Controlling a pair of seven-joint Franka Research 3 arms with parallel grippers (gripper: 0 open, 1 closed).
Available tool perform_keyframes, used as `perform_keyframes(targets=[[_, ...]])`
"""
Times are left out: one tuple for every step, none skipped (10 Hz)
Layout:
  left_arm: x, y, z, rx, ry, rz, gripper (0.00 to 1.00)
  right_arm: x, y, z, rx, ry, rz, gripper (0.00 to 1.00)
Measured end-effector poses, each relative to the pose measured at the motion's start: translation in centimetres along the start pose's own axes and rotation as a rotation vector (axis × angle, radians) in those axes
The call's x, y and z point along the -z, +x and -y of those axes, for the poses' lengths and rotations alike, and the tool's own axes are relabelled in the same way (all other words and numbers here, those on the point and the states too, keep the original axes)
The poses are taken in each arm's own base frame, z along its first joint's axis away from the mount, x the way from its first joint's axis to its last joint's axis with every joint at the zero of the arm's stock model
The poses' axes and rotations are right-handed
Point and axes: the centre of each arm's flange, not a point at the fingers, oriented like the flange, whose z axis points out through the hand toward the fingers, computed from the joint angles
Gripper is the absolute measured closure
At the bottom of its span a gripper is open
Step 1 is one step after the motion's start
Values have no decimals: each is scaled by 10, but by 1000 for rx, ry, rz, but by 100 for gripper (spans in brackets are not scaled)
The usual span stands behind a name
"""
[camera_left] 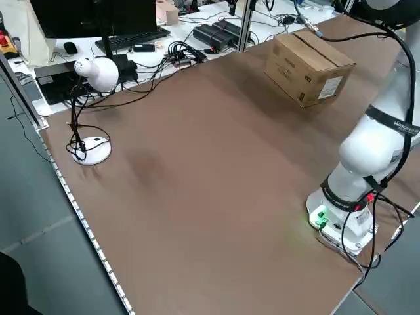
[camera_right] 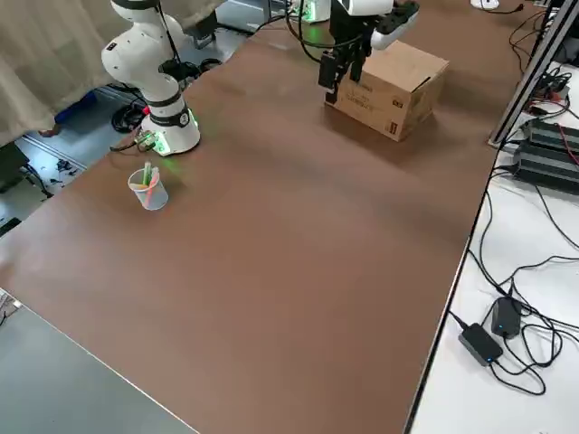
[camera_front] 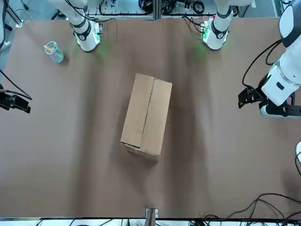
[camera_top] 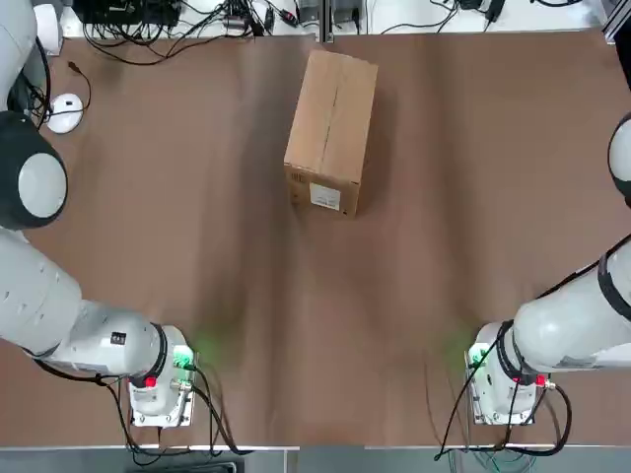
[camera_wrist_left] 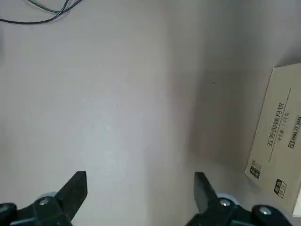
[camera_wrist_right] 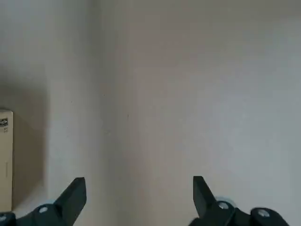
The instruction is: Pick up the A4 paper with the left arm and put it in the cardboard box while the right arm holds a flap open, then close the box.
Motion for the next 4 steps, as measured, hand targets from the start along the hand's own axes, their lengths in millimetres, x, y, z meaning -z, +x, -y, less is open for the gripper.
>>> perform_keyframes(targets=[[0,0,0,0,0,1,0,0,0,2,4,1,-1,0],[-1,0,0,0,0,2,0,0,0,2,3,1,-1,0],[-3,1,0,0,0,4,0,0,0,1,2,1,-1,0],[-4,1,0,0,0,6,0,1,0,0,1,1,-1,0]])
